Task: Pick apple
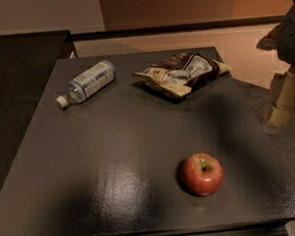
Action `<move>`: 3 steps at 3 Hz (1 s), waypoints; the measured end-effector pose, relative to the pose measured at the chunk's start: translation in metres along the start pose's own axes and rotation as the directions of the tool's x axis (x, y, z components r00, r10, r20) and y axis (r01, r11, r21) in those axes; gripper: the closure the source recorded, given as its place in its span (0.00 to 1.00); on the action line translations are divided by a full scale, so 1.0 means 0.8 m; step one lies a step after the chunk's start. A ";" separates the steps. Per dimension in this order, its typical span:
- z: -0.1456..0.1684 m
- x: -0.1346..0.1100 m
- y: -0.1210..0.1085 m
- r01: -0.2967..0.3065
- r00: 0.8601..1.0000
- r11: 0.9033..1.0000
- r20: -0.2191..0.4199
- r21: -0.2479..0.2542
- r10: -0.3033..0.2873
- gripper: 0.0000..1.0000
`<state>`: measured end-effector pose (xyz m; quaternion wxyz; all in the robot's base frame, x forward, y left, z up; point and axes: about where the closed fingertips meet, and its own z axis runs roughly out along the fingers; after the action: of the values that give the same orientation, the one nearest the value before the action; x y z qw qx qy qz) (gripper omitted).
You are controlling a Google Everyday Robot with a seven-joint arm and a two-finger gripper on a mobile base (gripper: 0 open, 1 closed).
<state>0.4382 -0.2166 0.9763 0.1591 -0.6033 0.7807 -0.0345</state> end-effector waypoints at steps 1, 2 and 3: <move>0.000 0.000 0.000 0.000 1.000 1.000 0.000 0.000 0.000 0.00; 0.007 -0.009 0.012 0.048 0.999 0.999 0.006 -0.010 -0.048 0.00; 0.023 -0.016 0.031 0.102 0.995 0.994 0.008 -0.039 -0.102 0.00</move>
Offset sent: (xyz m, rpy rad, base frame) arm -0.0153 0.0233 -0.0213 -0.0153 0.0276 0.1231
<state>0.4232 -0.1956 0.9557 0.1475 -0.6455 0.7489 -0.0254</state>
